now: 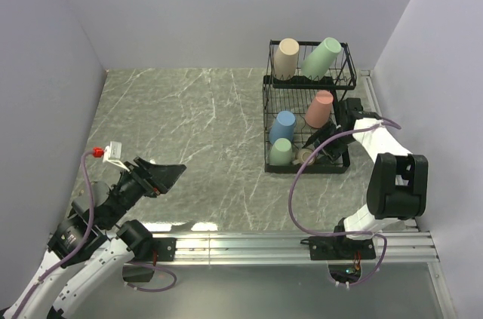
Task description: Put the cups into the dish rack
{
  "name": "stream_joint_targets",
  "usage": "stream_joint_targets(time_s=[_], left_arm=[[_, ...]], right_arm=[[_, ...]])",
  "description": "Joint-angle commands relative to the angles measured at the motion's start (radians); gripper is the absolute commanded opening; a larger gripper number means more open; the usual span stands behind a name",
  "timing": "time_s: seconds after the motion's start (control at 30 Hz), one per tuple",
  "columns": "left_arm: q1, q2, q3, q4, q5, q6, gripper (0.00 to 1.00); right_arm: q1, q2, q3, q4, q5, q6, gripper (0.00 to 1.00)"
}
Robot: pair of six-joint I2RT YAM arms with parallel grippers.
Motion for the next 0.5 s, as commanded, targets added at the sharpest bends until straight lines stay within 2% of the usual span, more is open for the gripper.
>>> stream_joint_targets(time_s=[0.0, 0.07, 0.17, 0.2, 0.47], left_arm=[[0.003, -0.01, 0.033, 0.003, -0.01, 0.02, 0.85], [0.002, -0.007, 0.034, 0.004, -0.008, 0.02, 0.85], [0.002, -0.003, 0.033, 0.008, -0.004, 0.019, 0.85], [0.003, -0.003, 0.033, 0.011, -0.002, 0.017, 0.85], [0.003, 0.019, 0.036, 0.027, 0.013, 0.016, 0.85]], right_arm=[[0.014, 0.01, 0.011, 0.006, 0.034, -0.006, 0.64], [0.016, 0.003, 0.021, -0.005, 0.048, -0.011, 0.7], [0.014, -0.016, 0.041, -0.022, 0.084, -0.012, 0.9], [0.014, -0.032, 0.048, -0.024, 0.089, -0.014, 0.94], [0.015, -0.079, 0.093, -0.047, 0.104, -0.02, 0.97]])
